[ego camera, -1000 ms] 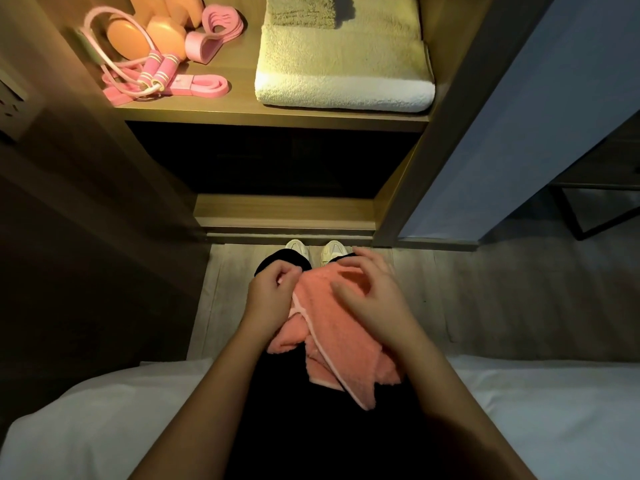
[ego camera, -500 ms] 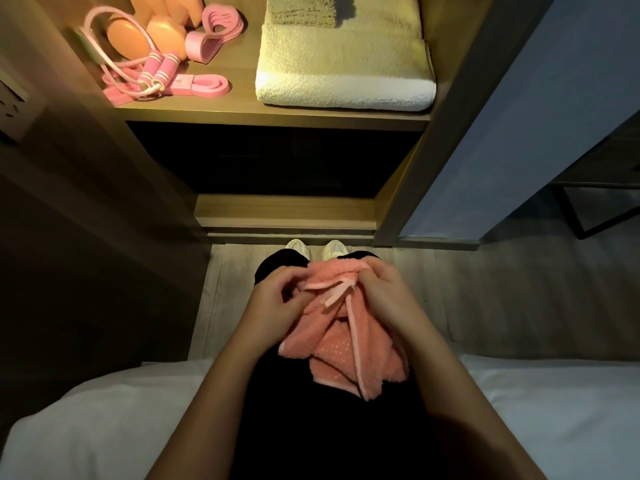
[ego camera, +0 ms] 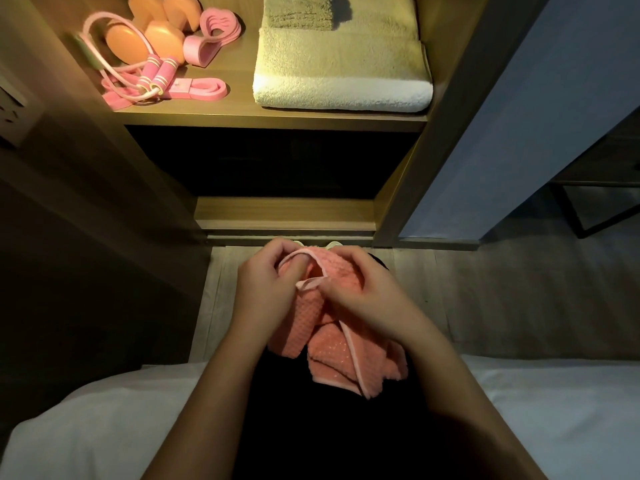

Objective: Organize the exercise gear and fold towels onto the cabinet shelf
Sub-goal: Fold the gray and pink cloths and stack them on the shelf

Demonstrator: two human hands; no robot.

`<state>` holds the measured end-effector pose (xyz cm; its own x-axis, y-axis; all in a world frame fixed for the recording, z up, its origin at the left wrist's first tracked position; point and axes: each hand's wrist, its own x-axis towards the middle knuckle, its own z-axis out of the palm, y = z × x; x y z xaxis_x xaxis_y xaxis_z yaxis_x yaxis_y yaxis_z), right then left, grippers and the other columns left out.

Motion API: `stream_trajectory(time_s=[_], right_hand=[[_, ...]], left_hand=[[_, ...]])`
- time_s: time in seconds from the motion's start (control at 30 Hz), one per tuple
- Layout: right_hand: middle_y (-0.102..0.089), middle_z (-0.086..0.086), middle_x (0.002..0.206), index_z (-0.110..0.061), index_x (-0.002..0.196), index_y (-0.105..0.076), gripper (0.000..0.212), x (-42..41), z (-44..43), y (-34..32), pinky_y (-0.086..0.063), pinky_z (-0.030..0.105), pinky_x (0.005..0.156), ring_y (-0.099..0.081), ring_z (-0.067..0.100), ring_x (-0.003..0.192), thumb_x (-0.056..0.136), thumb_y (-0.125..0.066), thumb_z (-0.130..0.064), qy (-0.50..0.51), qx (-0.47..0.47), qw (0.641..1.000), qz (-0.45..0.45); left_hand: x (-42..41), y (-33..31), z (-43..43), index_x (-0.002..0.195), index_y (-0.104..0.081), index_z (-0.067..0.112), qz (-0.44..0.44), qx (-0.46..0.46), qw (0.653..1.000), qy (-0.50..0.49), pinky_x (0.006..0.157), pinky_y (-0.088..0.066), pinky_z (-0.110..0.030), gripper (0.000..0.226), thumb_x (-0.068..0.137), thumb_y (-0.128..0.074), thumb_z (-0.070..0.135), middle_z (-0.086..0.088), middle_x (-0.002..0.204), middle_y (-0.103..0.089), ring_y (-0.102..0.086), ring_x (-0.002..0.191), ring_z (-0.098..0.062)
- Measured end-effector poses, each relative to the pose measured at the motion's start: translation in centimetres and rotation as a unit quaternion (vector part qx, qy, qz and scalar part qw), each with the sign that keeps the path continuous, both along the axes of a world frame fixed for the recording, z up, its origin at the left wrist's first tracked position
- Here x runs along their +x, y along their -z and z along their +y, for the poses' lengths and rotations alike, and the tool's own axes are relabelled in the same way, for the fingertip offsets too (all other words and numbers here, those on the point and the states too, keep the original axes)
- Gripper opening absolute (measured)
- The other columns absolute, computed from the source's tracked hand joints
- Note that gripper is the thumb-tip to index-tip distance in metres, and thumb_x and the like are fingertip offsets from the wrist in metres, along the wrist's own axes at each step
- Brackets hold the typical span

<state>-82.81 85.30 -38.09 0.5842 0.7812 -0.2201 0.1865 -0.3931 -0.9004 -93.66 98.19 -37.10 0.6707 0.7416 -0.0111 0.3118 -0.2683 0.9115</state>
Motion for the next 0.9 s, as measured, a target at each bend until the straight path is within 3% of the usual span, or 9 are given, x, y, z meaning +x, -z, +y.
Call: stream_trajectory(time_s=[0.1,0.17,0.27,0.33,0.5,0.6,0.73,0.8,0.9], right_hand=[[-0.063,-0.022,0.08,-0.034,0.088,-0.061,0.008,-0.4,0.4,0.0,-0.042,0.015,0.059,-0.057,-0.005,0.072,0.081,-0.062,-0.029,0.018,0.015,0.998,-0.06],[-0.062,-0.011,0.073,-0.026,0.079,-0.061,0.013,-0.2,0.4,0.0,-0.043,0.021,0.055,-0.056,0.002,0.064,0.086,-0.053,-0.017,0.068,0.027,0.996,-0.051],[-0.067,-0.002,0.082,-0.018,0.087,-0.064,0.019,0.8,-0.2,-0.4,-0.05,0.027,0.066,-0.062,0.008,0.075,0.092,-0.046,-0.018,0.149,0.052,0.987,-0.009],[-0.067,0.001,0.083,-0.014,0.088,-0.063,0.019,1.6,-0.7,-0.4,-0.051,0.036,0.073,-0.062,0.015,0.082,0.092,-0.045,-0.017,0.174,0.039,0.984,-0.022],[-0.063,-0.009,0.086,-0.028,0.088,-0.058,0.027,2.3,-1.2,0.3,-0.049,0.032,0.068,-0.059,0.01,0.083,0.093,-0.042,-0.006,0.186,-0.065,0.977,-0.077],[-0.064,-0.007,0.099,-0.034,0.097,-0.056,0.034,2.3,-1.3,0.3,-0.053,0.038,0.074,-0.06,0.015,0.092,0.09,-0.044,-0.003,0.201,-0.087,0.971,-0.1],[-0.051,-0.023,0.128,-0.045,0.133,-0.043,0.062,1.2,-0.9,-0.3,-0.05,0.04,0.095,-0.055,0.006,0.112,0.083,-0.062,-0.013,0.025,-0.04,0.991,-0.129],[-0.061,-0.024,0.11,-0.046,0.117,-0.056,0.042,0.6,-0.4,-0.5,-0.053,0.036,0.087,-0.06,0.001,0.098,0.086,-0.061,-0.018,-0.005,0.006,0.99,-0.143],[-0.065,-0.015,0.081,-0.033,0.086,-0.063,0.025,1.1,-0.5,-0.8,-0.05,0.023,0.069,-0.06,-0.002,0.078,0.093,-0.051,-0.013,0.126,0.04,0.98,-0.147]], left_hand=[[0.2,-0.8,0.1,0.083,-0.069,0.027,0.003,0.045,0.998,0.041,0.062,-0.048,-0.017,0.01,0.084,-0.07,0.017,0.015,0.078,-0.066,-0.06,0.074,-0.001],[0.2,-0.7,0.6,0.09,-0.07,0.026,0.062,0.106,0.989,0.085,0.067,-0.046,-0.019,0.011,0.083,-0.071,0.017,0.013,0.086,-0.063,-0.057,0.079,-0.002],[-0.2,0.1,1.7,0.09,-0.073,0.02,0.176,0.12,0.968,0.13,0.072,-0.042,-0.023,0.008,0.085,-0.069,0.014,0.005,0.091,-0.06,-0.054,0.088,-0.01],[-0.4,0.4,2.0,0.083,-0.071,0.021,0.149,0.048,0.983,0.092,0.067,-0.043,-0.019,0.009,0.086,-0.069,0.013,0.007,0.085,-0.064,-0.058,0.084,-0.01],[-0.5,-0.2,1.4,0.086,-0.067,0.026,0.001,-0.103,0.994,-0.025,0.05,-0.043,-0.009,0.011,0.088,-0.067,0.015,0.018,0.079,-0.068,-0.06,0.067,0.005],[-0.6,-0.5,1.4,0.085,-0.068,0.029,-0.014,-0.098,0.994,-0.038,0.055,-0.044,-0.01,0.011,0.089,-0.066,0.019,0.018,0.084,-0.068,-0.062,0.077,0.003],[0.0,-1.3,0.5,0.078,-0.067,0.036,-0.003,0.003,1.0,0.028,0.06,-0.044,-0.01,0.023,0.089,-0.065,0.015,0.021,0.077,-0.068,-0.061,0.077,0.005],[0.4,-1.6,-0.1,0.077,-0.067,0.038,0.008,0.062,0.996,0.062,0.066,-0.046,-0.011,0.023,0.088,-0.067,0.018,0.021,0.074,-0.067,-0.061,0.079,0.005],[0.2,-1.6,0.5,0.077,-0.07,0.026,0.056,0.093,0.992,0.062,0.068,-0.05,-0.025,0.008,0.085,-0.071,0.03,0.015,0.073,-0.068,-0.061,0.074,0.0]])
